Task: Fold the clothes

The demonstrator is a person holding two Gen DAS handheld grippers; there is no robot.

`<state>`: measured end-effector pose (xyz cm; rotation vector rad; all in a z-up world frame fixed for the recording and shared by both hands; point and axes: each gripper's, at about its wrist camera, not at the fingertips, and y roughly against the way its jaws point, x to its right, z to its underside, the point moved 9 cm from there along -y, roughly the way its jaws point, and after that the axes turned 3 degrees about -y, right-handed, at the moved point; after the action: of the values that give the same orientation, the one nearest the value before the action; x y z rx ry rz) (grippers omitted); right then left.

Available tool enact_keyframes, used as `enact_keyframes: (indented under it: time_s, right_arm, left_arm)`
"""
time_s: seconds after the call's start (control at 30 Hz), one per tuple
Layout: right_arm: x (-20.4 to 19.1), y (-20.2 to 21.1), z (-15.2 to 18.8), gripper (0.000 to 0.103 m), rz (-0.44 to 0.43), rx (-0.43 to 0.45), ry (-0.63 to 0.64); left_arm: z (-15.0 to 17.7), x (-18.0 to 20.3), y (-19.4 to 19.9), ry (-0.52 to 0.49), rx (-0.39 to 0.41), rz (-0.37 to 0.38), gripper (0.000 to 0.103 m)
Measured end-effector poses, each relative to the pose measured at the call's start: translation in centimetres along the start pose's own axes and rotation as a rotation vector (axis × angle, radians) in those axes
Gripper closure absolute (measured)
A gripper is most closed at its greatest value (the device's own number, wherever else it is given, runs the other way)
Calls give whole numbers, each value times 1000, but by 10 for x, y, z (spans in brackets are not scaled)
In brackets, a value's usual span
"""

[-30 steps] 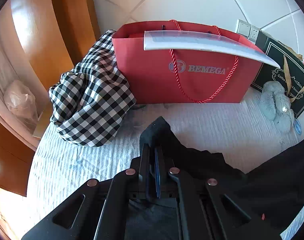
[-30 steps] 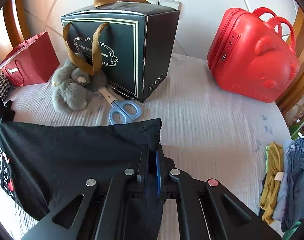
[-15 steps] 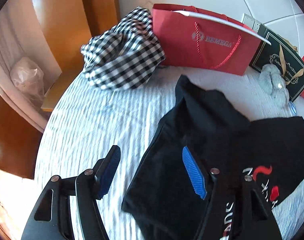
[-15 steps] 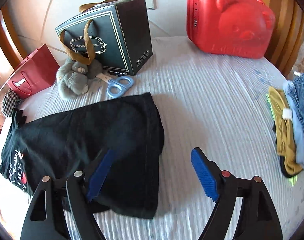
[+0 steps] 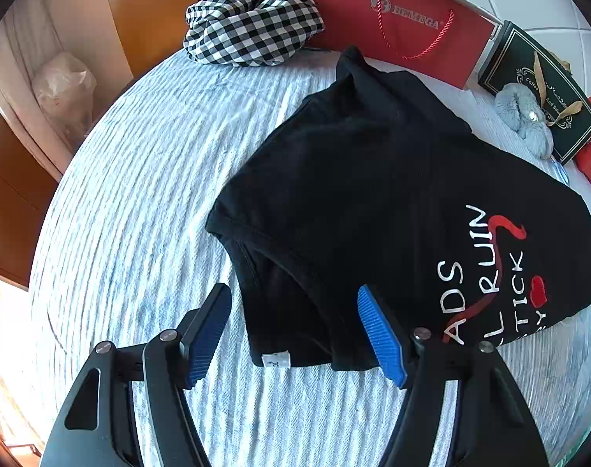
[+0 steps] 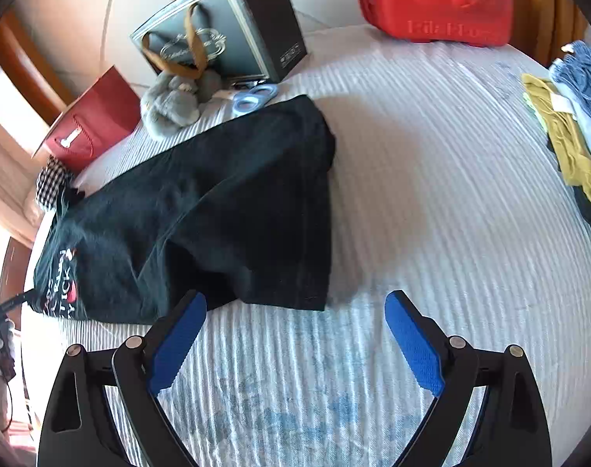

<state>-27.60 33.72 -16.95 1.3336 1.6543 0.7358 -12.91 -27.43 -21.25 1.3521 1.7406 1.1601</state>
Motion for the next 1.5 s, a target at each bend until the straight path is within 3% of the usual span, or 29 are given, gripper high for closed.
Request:
enact_keyframes:
  time_s: [0.1, 0.13, 0.17, 0.2, 0.23, 0.27, 0.37, 0.4, 0.47, 0.53, 0.63, 0.67, 0.7, 0.77, 0.8, 0.9, 0.93, 1.0, 1.1, 1.2, 1.3, 1.37, 1.43, 1.5]
  right_arm:
    - [-10, -18, 8, 15, 60, -30, 105]
    - [-12, -20, 6, 27, 89, -29, 129]
    - [-14, -22, 4, 67, 117, -28, 152]
    - [-16, -24, 2, 76, 146, -26, 175]
    - [-18, -25, 0, 83, 175, -22, 196]
    - [-15, -14, -8, 90, 209, 15, 193]
    - [8, 23, -28, 92, 294, 88, 134]
    - [23, 30, -28, 92, 303, 69, 96]
    - [52, 32, -19, 92, 370, 5, 75]
    - [75, 25, -3, 92, 379, -88, 29]
    - [72, 30, 6, 89, 265, -50, -48]
    - [66, 32, 6, 79, 211, -28, -70]
    - [57, 34, 2, 51, 154, -4, -87]
    - [40, 32, -10, 15, 80, 29, -96]
    - [32, 30, -16, 15, 63, 46, -92]
    - [14, 16, -31, 16, 59, 57, -68]
    - [8, 11, -36, 21, 57, 60, -60]
    - [-8, 1, -41, 57, 32, 48, -29]
    - [-24, -14, -35, 58, -38, -2, -14]
    - [-9, -32, -20, 58, 22, -81, -35]
    - [11, -28, -16, 61, 35, -79, -92]
    - [17, -25, -16, 61, 10, -87, -117]
    - [23, -21, -18, 57, 56, -93, -105]
    - [24, -7, -26, 17, 132, -51, -66]
  left_arm:
    - [8, 4, -11, 5, -27, -13, 34]
    - [10, 5, -14, 2, -31, -19, 38]
    - [8, 8, -13, -9, -14, -24, 46]
    - [6, 12, -11, -11, -14, -10, 72]
    - [4, 15, -9, -14, -15, 2, 84]
    - [2, 16, -8, -28, -18, -21, 88]
    - [-1, 10, -5, -71, -27, -74, 92]
    - [0, 7, -7, -71, -36, -75, 92]
    - [3, 4, -10, -79, -46, -79, 89]
    - [3, 6, -8, -82, -46, -74, 86]
    - [2, 7, -2, -71, -42, -57, 78]
    - [0, 7, 2, -68, -33, -56, 75]
    - [-3, 6, 8, -60, -15, -52, 70]
    - [-10, 3, 19, -37, 24, -46, 57]
    - [-12, 2, 22, -22, 35, -42, 50]
    - [-19, 0, 28, 13, 62, -29, 50]
    - [-20, 3, 29, 12, 67, -23, 50]
    - [-21, 8, 30, 10, 77, -12, 50]
    - [-17, 17, 21, 9, 59, 7, 50]
    - [-7, 9, -3, 5, -11, -40, 50]
    - [-2, 0, -14, 37, -29, -45, 47]
    - [-3, -3, -10, 62, -35, -33, 47]
    - [-5, -2, -3, 73, -32, -30, 47]
    - [-7, -2, 4, 82, -28, -27, 47]
